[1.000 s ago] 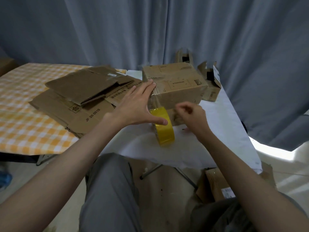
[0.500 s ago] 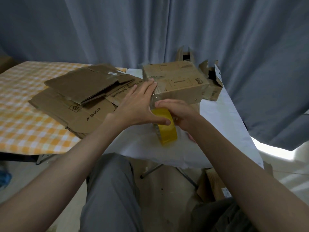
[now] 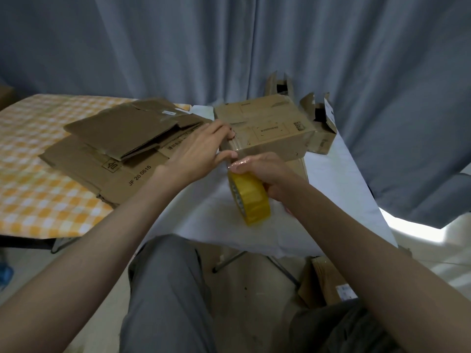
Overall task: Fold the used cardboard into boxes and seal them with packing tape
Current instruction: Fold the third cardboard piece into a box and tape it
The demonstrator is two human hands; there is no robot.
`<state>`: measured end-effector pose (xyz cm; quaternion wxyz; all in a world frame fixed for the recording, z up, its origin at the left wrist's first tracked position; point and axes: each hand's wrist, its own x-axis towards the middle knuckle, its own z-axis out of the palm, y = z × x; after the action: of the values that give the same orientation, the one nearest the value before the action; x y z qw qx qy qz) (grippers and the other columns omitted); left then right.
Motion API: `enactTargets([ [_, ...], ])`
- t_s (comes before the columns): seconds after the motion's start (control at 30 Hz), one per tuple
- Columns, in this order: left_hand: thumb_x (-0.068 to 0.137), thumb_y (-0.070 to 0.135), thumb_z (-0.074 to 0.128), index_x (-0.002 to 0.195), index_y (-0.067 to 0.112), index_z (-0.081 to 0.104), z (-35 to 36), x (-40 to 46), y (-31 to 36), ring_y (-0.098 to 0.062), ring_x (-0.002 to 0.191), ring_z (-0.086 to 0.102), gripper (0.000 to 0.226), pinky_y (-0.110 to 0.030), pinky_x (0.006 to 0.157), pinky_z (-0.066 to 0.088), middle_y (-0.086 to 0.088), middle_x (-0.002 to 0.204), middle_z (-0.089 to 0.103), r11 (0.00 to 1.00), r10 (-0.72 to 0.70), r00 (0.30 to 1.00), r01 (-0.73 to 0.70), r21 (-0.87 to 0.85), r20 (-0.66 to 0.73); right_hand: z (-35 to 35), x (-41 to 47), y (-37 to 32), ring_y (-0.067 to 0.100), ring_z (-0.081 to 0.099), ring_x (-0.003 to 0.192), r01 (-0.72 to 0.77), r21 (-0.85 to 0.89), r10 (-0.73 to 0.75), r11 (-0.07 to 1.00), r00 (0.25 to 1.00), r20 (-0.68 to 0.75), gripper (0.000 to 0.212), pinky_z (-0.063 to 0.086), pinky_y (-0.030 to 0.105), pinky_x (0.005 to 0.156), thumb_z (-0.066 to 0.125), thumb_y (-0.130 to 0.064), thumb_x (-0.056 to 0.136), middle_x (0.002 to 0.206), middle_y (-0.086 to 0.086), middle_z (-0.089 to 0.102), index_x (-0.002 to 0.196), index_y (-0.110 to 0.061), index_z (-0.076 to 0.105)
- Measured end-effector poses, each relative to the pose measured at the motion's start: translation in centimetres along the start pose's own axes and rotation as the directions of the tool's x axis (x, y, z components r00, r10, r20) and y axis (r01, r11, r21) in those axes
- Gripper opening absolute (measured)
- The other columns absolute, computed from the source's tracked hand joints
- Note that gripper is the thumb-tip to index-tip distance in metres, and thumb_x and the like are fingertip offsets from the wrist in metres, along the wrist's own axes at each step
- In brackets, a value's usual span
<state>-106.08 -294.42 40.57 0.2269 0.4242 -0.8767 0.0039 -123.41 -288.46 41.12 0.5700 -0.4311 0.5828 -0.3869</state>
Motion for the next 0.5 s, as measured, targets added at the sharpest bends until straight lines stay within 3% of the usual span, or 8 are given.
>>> enactTargets([
  [0.1, 0.088, 0.044, 0.068, 0.115, 0.010, 0.058, 0.2, 0.5, 0.2, -0.026, 0.108, 0.055, 0.044, -0.035, 0.085, 0.045, -0.004, 0.128, 0.053, 1.000, -0.010, 1.000, 0.010, -0.027, 0.002, -0.3, -0.1, 0.2, 0.027, 0.065, 0.085, 0.050, -0.069, -0.053, 0.996, 0.998, -0.041, 0.024, 0.056, 0.048, 0.090, 0.077, -0.001, 0.080, 0.096, 0.022, 0.070, 0.102, 0.006, 0.073],
  [0.23, 0.091, 0.043, 0.065, 0.114, 0.013, 0.056, 0.5, 0.7, 0.4, -0.032, 0.126, 0.051, 0.040, -0.046, 0.094, 0.048, -0.003, 0.153, 0.042, 0.998, -0.057, 0.995, 0.060, -0.028, 0.079, -1.0, 0.0, -0.2, 0.024, 0.063, 0.089, 0.097, -0.276, -0.113, 0.956, 0.993, -0.042, 0.021, 0.054, 0.038, 0.086, 0.076, -0.004, 0.081, 0.097, 0.022, 0.072, 0.100, 0.004, 0.075],
  [0.3, 0.094, 0.039, 0.063, 0.116, 0.014, 0.054, 1.0, 0.4, 0.5, -0.035, 0.130, 0.049, 0.035, -0.049, 0.100, 0.045, -0.003, 0.157, 0.037, 0.996, -0.079, 0.992, 0.083, -0.039, 0.103, -1.2, 0.1, -1.1, 0.021, 0.062, 0.091, 0.101, -0.478, -0.124, 0.873, 0.992, -0.017, 0.021, 0.053, 0.035, 0.082, 0.078, -0.012, 0.081, 0.097, 0.014, 0.070, 0.097, 0.000, 0.075],
  [0.37, 0.096, 0.038, 0.059, 0.116, 0.014, 0.053, 1.6, 0.0, 0.8, -0.035, 0.136, 0.044, 0.032, -0.052, 0.111, 0.035, -0.002, 0.160, 0.032, 0.992, -0.105, 0.988, 0.112, -0.063, 0.113, -1.4, 0.2, -2.0, 0.016, 0.057, 0.084, 0.089, -0.685, -0.119, 0.723, 0.993, 0.004, 0.024, 0.050, 0.027, 0.068, 0.078, -0.020, 0.082, 0.091, 0.005, 0.062, 0.099, -0.005, 0.071],
  [0.5, 0.099, 0.040, 0.053, 0.122, 0.014, 0.051, 3.1, -0.3, 1.9, -0.030, 0.143, 0.036, 0.035, -0.052, 0.120, 0.022, -0.002, 0.162, 0.026, 0.992, -0.122, 0.989, 0.124, -0.026, 0.082, -2.2, 0.3, -2.8, 0.020, 0.055, 0.088, 0.081, -0.818, -0.094, 0.570, 0.995, 0.034, 0.031, 0.046, 0.027, 0.068, 0.077, -0.023, 0.083, 0.107, 0.010, 0.059, 0.107, -0.008, 0.063],
])
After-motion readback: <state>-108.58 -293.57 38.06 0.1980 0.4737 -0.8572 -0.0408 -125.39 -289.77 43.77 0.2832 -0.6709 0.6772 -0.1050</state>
